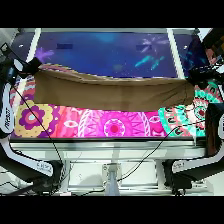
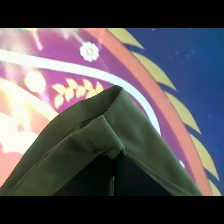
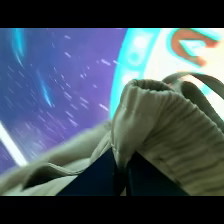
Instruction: Fold the clothes and pants, and hang the long-sleeved shirts on hangers.
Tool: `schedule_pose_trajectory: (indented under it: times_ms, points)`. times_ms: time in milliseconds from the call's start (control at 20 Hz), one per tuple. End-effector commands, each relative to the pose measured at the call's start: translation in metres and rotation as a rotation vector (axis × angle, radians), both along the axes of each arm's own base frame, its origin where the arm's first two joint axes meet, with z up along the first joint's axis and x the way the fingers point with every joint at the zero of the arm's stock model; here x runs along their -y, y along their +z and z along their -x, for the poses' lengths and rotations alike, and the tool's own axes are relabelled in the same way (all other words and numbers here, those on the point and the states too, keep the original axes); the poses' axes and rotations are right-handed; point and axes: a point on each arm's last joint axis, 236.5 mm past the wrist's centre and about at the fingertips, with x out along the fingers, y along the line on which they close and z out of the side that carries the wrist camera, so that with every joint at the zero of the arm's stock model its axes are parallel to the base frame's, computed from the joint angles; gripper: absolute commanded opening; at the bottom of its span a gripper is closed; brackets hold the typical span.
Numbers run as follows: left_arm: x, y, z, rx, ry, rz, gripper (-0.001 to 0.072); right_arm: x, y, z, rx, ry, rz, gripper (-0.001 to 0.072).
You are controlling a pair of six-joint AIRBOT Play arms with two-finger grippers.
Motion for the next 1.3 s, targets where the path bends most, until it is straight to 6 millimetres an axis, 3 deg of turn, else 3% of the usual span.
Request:
schedule_pose_trajectory:
  times_ms: [0,150,300,350,400,450,500,750,850,1100,1250]
  points:
    - [0.007,0.006,-0.016,0.072,-0.006,-0.004,0.001,0.007,0.01,-0.03,0.128,-0.102,-0.049,0.0034]
    - [0.014,0.005,-0.025,0.103,-0.01,0.0,0.0011,0.014,0.022,-0.044,0.204,-0.136,-0.036,0.0034]
    - [0.022,-0.011,-0.026,0.078,-0.022,0.008,0.0024,0.014,0.026,-0.051,0.233,-0.135,-0.01,0.0039]
    - [0.027,-0.015,-0.027,0.072,-0.026,0.017,0.0028,0.014,0.027,-0.052,0.238,-0.134,-0.008,0.014]
    - [0.031,-0.016,-0.027,0.07,-0.031,0.022,0.0105,0.012,0.027,-0.053,0.24,-0.13,-0.005,0.0386]
    - [0.032,-0.016,-0.028,0.071,-0.033,0.021,0.0431,0.012,0.027,-0.053,0.241,-0.128,-0.001,0.0606]
    - [0.032,-0.016,-0.028,0.071,-0.032,0.022,0.072,0.012,0.027,-0.053,0.241,-0.127,-0.001,0.0647]
    - [0.014,0.002,-0.021,0.083,-0.021,-0.002,0.0707,0.014,0.028,-0.048,0.221,-0.106,0.032,0.0647]
    - [-0.003,0.005,-0.005,0.03,-0.021,-0.021,0.0705,0.014,0.024,-0.042,0.193,-0.089,0.048,0.0647]
    - [-0.044,-0.033,0.065,-0.258,0.003,0.033,0.07,0.009,0.015,-0.032,0.134,-0.062,0.044,0.0646]
    - [-0.028,-0.044,0.086,-0.316,-0.153,0.169,0.07,0.009,0.014,-0.032,0.132,-0.061,0.042,0.0645]
